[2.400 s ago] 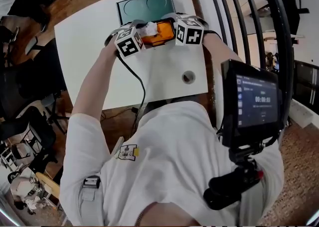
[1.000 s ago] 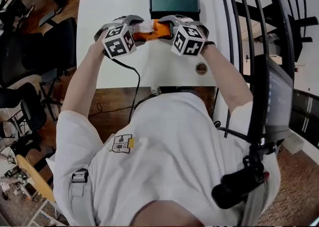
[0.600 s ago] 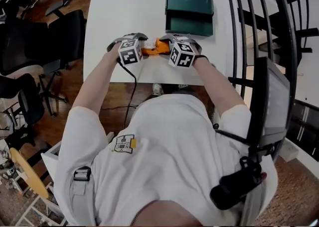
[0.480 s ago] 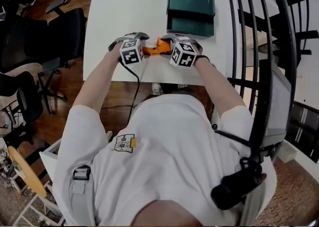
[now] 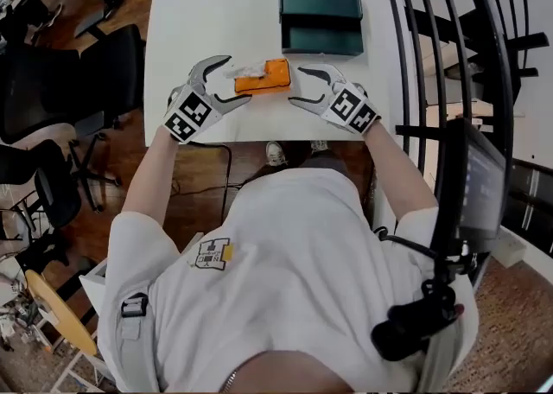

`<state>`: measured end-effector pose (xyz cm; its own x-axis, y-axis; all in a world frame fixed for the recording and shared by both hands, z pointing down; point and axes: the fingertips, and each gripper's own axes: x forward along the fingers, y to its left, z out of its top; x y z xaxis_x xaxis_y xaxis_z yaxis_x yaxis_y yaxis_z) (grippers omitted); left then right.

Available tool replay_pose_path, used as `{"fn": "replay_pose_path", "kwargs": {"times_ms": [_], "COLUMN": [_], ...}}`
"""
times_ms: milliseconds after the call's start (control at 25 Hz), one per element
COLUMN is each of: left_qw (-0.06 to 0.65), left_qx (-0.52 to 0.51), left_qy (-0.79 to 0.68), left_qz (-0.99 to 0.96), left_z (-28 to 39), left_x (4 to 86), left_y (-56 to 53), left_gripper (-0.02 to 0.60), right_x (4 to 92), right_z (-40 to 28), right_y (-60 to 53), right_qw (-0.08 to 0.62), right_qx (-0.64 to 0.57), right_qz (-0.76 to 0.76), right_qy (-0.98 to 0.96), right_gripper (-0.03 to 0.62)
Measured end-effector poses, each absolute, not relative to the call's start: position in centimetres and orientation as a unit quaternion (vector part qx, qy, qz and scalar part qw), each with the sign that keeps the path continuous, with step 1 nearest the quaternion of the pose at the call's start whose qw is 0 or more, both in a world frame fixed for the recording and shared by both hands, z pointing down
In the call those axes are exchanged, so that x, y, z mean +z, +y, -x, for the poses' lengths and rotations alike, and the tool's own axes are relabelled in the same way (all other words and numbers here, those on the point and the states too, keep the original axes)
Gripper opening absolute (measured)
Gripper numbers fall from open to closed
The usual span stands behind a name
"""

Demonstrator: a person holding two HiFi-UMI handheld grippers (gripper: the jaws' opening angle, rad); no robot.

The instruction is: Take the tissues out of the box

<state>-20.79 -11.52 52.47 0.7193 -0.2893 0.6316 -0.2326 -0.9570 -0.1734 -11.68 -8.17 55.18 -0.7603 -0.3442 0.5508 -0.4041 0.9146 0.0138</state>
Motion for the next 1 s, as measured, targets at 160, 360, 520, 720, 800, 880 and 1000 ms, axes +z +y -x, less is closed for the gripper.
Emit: {"fn": "replay_pose_path", "kwargs": {"times_ms": [160,360,520,720,800,880,1000], "left_qw": [-0.092,-0.242,-0.293,-0.281,-0.279,-0.276,-0.272], "left_qx": [-0.224,-0.209,-0.201,-0.195,-0.192,-0.191,-0.191], "left_qy": [0.182,0.214,0.224,0.228,0.231,0.228,0.225], "left_qz": [0.953,0.923,0.907,0.912,0.912,0.914,0.916], "left_z": [18.2,14.4,12.5,11.9,11.7,11.4,11.0], "left_x": [54.2,61.2,62.4,61.6,61.4,61.3,61.3], "left_y": [-4.7,0.6,1.6,0.8,0.3,0.2,0.3], "left_gripper": [0.222,0.000,0.000,0.000,0.000,0.000,0.000], "right_x": [56.6,62.8,64.5,64.4,64.2,64.1,63.8], "right_z": [9.3,6.4,5.0,6.0,6.5,6.8,7.1], "right_y": [-3.2,1.1,1.9,1.0,0.3,-0.1,-0.3], "right_qw": [0.181,0.186,0.202,0.199,0.197,0.198,0.205], "right_qx": [0.206,0.299,0.293,0.274,0.268,0.261,0.248], "right_qz": [-0.258,-0.321,-0.342,-0.328,-0.322,-0.317,-0.311], "right_qy": [-0.926,-0.879,-0.870,-0.882,-0.886,-0.890,-0.894], "right_gripper": [0.184,0.014,0.000,0.000,0.000,0.000,0.000]}}
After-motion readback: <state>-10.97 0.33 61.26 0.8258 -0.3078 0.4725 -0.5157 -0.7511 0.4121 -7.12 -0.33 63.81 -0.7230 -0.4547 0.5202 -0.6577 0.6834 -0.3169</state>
